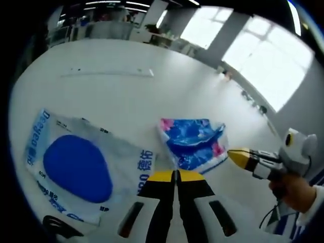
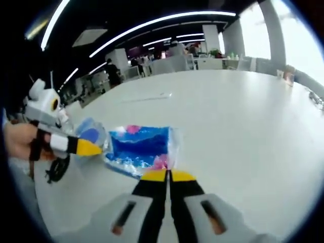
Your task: Arrange the tabletop items into an orderly group along one side of the table until the central work area is clear of visible clutter.
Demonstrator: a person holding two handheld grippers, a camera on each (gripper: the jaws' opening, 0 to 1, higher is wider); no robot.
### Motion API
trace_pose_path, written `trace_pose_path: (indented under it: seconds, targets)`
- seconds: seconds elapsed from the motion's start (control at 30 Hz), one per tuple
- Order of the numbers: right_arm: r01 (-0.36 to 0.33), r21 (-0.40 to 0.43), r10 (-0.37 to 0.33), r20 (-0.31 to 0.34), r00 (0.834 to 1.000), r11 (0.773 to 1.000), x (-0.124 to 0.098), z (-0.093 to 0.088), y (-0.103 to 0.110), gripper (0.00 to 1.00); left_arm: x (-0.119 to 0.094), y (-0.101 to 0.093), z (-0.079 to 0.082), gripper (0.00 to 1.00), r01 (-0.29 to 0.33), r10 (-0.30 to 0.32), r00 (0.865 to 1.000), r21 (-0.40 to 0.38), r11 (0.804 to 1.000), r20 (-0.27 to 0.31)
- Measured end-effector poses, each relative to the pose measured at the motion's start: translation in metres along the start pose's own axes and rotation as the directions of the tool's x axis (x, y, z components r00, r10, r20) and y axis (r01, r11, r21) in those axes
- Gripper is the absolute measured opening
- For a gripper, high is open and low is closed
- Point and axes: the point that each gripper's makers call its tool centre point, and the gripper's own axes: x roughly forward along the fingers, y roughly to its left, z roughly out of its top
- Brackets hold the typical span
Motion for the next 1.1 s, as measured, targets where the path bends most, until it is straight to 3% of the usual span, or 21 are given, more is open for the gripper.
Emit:
trace_pose_path:
  seconds: [0.07, 0.1, 0.17, 0.3, 0.37, 1.1]
  targets:
    - [-0.002, -0.023, 0.003, 0.034, 0.999, 1.000, -0.002, 0.006, 0.001, 0.09, -0.002, -0.002, 0.003, 0.11, 0.002, -0.002, 1.000, -0.004, 1.000, 0.013]
    - [0.004, -0.015, -0.004, 0.040, 0.999, 1.000, -0.003, 0.008, 0.000, 0.21, -0.003, -0.003, 0.005, 0.18, 0.001, -0.001, 1.000, -0.014, 1.000, 0.018]
    - [0.018, -0.018, -0.017, 0.042, 0.999, 1.000, -0.003, 0.009, -0.002, 0.35, -0.005, -0.005, 0.008, 0.27, 0.001, -0.001, 0.999, -0.025, 1.000, 0.032]
    - [0.023, -0.020, -0.021, 0.057, 0.998, 1.000, -0.009, 0.015, 0.001, 0.38, -0.011, -0.005, 0.014, 0.47, -0.013, 0.014, 0.998, -0.020, 1.000, 0.055]
    - [0.024, -0.032, -0.022, 0.059, 0.998, 0.999, -0.010, 0.018, 0.003, 0.38, -0.014, -0.007, 0.017, 0.52, -0.004, 0.005, 0.997, -0.012, 1.000, 0.070]
    - [0.018, -0.047, -0.014, 0.095, 0.995, 0.999, -0.034, 0.043, 0.026, 0.36, -0.068, -0.008, 0.035, 0.50, -0.014, 0.008, 0.991, 0.047, 0.999, 0.134]
